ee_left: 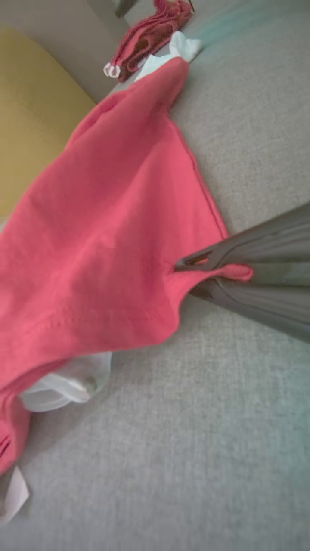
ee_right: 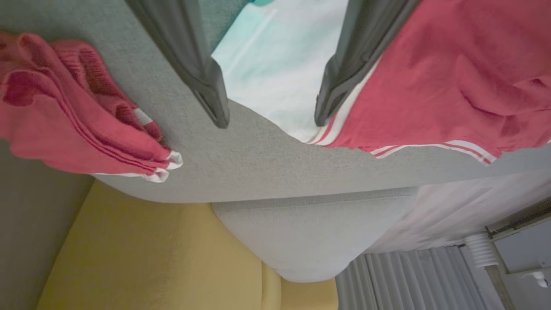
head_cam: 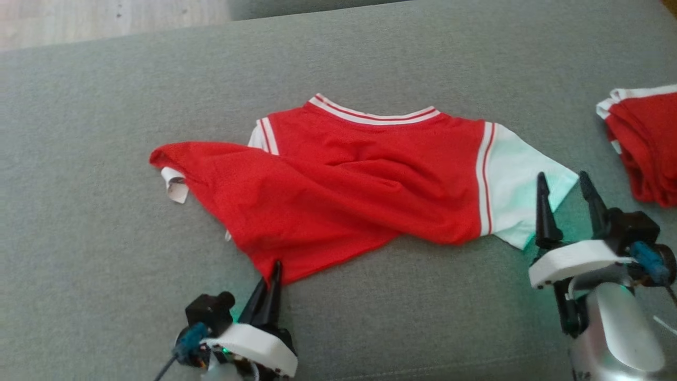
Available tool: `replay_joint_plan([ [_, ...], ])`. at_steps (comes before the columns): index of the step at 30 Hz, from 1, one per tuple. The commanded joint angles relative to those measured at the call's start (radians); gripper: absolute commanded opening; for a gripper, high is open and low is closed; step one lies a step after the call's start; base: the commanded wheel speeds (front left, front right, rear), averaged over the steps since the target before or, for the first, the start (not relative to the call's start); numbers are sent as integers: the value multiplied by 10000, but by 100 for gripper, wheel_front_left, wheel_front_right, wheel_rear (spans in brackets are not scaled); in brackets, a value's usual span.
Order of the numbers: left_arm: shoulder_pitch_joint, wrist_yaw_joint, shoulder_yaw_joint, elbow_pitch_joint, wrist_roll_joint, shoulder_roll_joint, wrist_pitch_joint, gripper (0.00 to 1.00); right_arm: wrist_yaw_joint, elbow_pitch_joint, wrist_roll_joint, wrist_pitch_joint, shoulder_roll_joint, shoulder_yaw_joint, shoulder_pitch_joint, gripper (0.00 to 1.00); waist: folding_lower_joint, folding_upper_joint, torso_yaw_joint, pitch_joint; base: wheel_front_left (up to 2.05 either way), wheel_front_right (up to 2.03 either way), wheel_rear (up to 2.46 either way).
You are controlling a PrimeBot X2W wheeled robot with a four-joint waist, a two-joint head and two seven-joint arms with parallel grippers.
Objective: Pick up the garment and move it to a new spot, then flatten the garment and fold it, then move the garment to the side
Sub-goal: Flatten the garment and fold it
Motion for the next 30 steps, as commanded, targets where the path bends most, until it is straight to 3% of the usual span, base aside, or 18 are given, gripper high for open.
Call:
replay_joint_plan([
  [1, -61, -50, 853, -19, 196, 112, 31, 0, 35, -51, -108, -109, -97, -42, -367, 100, -1, -1, 224, -21, 0, 0, 0],
  [12, 635, 39, 2969, -131, 1548, 113, 31, 0, 35, 1454, -795, -109, -138, -1299, -635, 100, -1, -1, 762, 94, 0, 0, 0],
  [25, 415, 20, 2791, -189, 1335, 112, 31, 0, 35, 3336, -814, -109, -93, -1262, -491, 100, -1, -1, 720, 359, 0, 0, 0],
  [26, 382, 23, 2801, -222, 1349, 112, 31, 0, 35, 3551, -745, -109, -86, -1191, -570, 93, -1, -1, 726, 390, 0, 0, 0],
  [27, 357, 24, 2806, -246, 1373, 112, 31, 0, 35, 3720, -676, -109, -79, -1068, -646, 67, -1, -1, 741, 422, 0, 0, 0],
  [28, 338, 23, 2813, -259, 1395, 112, 31, 0, 35, 3886, -589, -109, -74, -977, -704, 18, -1, -1, 752, 448, 0, 0, 0],
  [29, 320, 24, 2826, -265, 1414, 112, 31, 0, 35, 4015, -479, -109, -69, -924, -756, 0, -1, -1, 764, 468, 0, 0, 0],
  [30, 304, 25, 2841, -269, 1438, 112, 31, 0, 35, 4126, -393, -109, -65, -873, -788, 0, -1, -1, 779, 483, 0, 0, 0],
])
